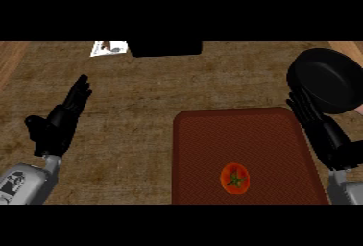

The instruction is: Pick the tomato from the tray and place it in the pot

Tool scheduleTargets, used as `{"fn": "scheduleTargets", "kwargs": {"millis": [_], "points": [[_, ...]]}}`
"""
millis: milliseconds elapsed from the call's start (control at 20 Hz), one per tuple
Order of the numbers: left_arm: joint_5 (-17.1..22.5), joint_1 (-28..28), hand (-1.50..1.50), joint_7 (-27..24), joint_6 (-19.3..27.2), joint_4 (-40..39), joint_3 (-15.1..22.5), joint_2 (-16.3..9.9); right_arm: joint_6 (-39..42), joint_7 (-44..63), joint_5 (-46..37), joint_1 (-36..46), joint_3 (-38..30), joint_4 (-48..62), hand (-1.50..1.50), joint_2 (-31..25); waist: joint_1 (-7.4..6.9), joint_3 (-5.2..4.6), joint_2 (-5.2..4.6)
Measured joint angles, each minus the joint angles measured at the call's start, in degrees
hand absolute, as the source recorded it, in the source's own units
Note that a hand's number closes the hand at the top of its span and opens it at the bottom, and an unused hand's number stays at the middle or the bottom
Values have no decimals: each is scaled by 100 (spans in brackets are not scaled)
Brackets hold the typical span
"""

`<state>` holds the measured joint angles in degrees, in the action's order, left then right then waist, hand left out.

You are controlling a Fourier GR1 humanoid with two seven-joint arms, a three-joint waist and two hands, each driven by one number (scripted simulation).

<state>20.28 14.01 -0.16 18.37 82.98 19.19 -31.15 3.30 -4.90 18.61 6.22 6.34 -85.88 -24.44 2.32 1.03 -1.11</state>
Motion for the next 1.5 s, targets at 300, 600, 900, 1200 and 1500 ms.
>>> {"fn": "scheduleTargets", "kwargs": {"millis": [300,600,900,1200,1500], "points": [[188,171,0,-144,138,170,-549,54,869,-619,281,-31,-352,-911,150,-582,-85,-80,141],[439,93,0,-225,262,339,-861,229,143,-1732,-1463,-686,-933,-1225,-150,-1407,18,-111,190],[492,6,0,-307,196,443,-1016,324,-294,-3398,-2598,-1996,-936,-1789,-150,-1341,-43,-102,155],[437,59,0,-373,105,352,-1060,462,-480,-2909,-3764,-2879,-883,-2758,-150,-1633,-80,-111,138],[328,139,0,-295,112,389,-1050,567,-223,-1471,-5039,-3181,-336,-3801,-150,-1713,-159,-113,123]]}}
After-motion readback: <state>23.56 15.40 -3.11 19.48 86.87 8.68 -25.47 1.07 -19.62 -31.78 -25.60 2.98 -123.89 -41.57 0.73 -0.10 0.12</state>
